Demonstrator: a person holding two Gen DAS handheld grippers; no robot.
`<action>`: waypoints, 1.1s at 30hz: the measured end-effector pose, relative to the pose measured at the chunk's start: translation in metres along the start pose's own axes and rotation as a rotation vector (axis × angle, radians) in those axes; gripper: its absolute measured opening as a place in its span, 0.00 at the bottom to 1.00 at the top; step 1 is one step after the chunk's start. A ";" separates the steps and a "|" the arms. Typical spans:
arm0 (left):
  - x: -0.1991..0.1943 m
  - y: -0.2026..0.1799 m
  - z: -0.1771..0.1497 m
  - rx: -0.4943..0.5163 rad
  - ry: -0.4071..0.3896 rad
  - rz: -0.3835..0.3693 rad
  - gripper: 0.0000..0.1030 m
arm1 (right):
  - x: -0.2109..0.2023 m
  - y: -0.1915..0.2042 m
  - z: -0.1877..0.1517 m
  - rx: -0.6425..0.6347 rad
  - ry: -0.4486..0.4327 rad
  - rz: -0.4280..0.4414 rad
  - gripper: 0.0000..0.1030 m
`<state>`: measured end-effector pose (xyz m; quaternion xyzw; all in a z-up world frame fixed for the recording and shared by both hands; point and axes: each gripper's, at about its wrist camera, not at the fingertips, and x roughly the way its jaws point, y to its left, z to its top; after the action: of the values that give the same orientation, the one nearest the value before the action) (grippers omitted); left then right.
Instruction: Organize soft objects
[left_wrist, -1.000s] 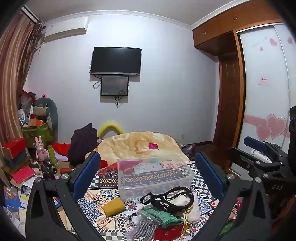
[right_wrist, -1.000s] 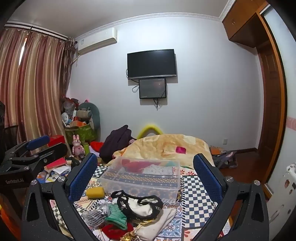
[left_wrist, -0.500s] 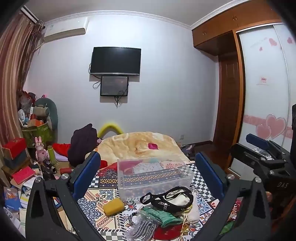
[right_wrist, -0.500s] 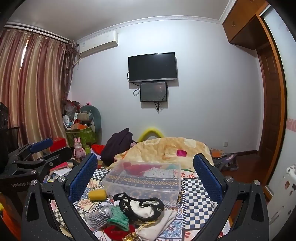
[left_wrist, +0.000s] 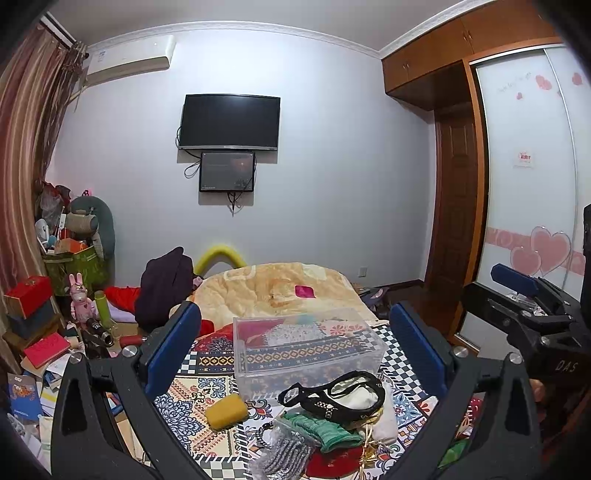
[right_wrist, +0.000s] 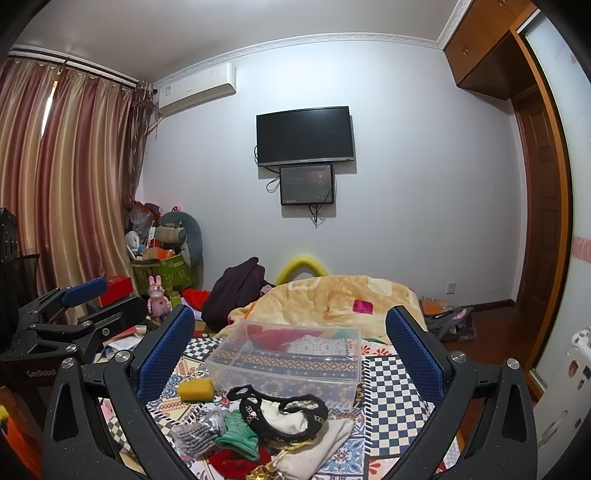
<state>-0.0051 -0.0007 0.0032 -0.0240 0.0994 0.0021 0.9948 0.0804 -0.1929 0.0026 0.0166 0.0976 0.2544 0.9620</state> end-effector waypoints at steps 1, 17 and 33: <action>0.000 0.000 0.000 -0.001 0.001 -0.002 1.00 | 0.000 0.000 0.000 0.000 0.000 0.000 1.00; 0.002 -0.003 0.000 0.001 0.000 -0.003 1.00 | -0.001 0.000 0.001 0.000 -0.005 0.003 1.00; 0.000 -0.005 0.001 0.003 -0.007 -0.005 1.00 | -0.002 0.000 0.001 -0.003 -0.012 0.002 1.00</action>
<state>-0.0044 -0.0060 0.0046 -0.0227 0.0957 -0.0006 0.9951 0.0787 -0.1938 0.0043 0.0168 0.0916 0.2555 0.9623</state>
